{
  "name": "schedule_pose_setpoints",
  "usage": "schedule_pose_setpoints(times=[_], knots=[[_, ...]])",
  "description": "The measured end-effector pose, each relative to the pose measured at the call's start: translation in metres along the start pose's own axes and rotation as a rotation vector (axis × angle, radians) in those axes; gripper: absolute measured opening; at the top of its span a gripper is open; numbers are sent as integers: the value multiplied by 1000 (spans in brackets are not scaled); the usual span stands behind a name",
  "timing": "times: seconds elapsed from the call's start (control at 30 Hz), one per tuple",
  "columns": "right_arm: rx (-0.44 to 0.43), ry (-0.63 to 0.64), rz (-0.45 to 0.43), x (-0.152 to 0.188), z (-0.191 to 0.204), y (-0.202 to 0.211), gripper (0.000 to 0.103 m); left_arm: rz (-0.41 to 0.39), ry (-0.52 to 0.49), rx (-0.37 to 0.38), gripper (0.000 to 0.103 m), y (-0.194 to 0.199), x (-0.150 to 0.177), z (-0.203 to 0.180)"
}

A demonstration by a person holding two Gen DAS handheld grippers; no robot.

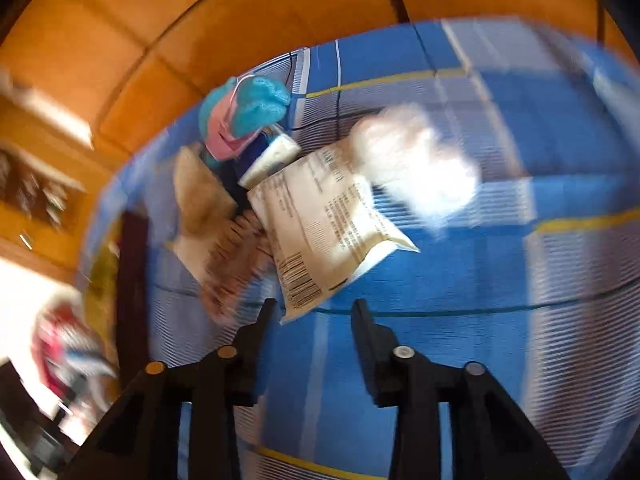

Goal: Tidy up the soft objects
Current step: 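Carry the white gloves into the tray and release them beside the red sock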

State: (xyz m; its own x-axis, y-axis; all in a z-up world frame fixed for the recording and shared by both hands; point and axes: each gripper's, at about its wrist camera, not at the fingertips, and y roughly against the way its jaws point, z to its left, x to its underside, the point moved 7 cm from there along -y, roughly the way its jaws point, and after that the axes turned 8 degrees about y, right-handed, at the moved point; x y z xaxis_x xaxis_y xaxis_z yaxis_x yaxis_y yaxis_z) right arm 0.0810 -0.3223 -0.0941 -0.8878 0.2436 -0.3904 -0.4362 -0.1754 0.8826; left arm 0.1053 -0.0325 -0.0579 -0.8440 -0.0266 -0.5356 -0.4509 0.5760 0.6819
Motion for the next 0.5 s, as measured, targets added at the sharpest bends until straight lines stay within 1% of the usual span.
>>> schedule_pose_setpoints(times=[0.07, 0.13, 0.2, 0.27, 0.3, 0.37, 0.4, 0.5], knots=[[62, 79, -34, -6, 5, 11, 38, -2, 5, 3, 35, 1, 0, 2], [71, 98, -54, -12, 10, 16, 38, -2, 8, 4, 35, 1, 0, 2], [69, 148, -32, -18, 23, 15, 38, -4, 10, 4, 35, 4, 0, 2], [54, 242, 12, -20, 42, 11, 40, -10, 11, 2, 35, 7, -1, 4], [81, 283, 9, -22, 45, 12, 44, -14, 12, 0, 35, 9, -1, 6], [186, 372, -9, -28, 47, 14, 45, -18, 15, -8, 35, 11, -2, 11], [231, 412, -4, -32, 45, 10, 46, -19, 21, -9, 35, 12, -3, 13], [280, 422, 57, -43, 31, -15, 47, -22, 47, -7, 35, 14, -5, 22]])
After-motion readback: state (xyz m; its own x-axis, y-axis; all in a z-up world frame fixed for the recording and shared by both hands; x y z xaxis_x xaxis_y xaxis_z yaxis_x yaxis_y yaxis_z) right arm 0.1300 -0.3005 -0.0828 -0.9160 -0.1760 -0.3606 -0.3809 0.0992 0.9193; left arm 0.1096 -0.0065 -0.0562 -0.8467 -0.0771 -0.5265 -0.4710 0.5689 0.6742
